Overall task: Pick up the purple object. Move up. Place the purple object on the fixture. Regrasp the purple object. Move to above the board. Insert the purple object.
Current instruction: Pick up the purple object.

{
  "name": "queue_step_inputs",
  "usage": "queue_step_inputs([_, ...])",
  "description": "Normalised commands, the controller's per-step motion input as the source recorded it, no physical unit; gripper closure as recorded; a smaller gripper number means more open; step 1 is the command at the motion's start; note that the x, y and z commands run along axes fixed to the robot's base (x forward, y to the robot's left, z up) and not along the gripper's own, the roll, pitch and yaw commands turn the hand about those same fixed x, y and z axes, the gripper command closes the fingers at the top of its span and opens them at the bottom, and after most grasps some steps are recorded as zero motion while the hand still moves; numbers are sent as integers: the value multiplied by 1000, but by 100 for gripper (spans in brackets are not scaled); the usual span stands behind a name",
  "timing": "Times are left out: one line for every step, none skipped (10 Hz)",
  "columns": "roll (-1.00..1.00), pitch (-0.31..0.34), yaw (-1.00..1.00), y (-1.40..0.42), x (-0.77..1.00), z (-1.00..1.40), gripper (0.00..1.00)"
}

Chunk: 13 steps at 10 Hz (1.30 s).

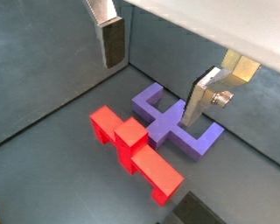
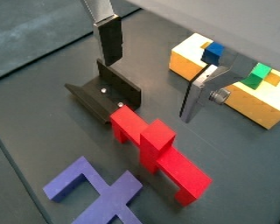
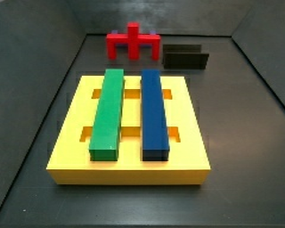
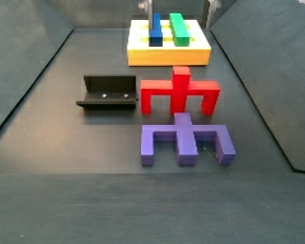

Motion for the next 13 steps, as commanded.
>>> queue_step_inputs([0, 0, -34, 126, 0, -94, 0])
queue_step_inputs([-37, -34, -123, 503, -9, -369, 0])
queue_step_inputs([-77, -84, -154, 669, -109, -480, 0])
queue_step_inputs([-44, -110, -169, 517, -46, -623, 0])
queue_step_inputs([-81, -220, -120, 211, 0, -709, 0])
queue_step_inputs([-51, -214, -80, 63, 0, -794, 0])
queue_step_inputs([-63, -227, -86, 34, 0, -763, 0])
queue_step_inputs([-39, -193, -120, 60, 0, -820, 0])
queue_step_inputs([-24, -156, -160, 160, 0, -863, 0])
queue_step_inputs([-76, -149, -183, 206, 0, -797, 0])
queue_step_inputs([-167, -154, -154, 140, 3, -683, 0])
queue_step_inputs([-163, -171, -74, 86, 0, -554, 0])
queue_step_inputs([-144, -149, -17, 0, 0, -503, 0])
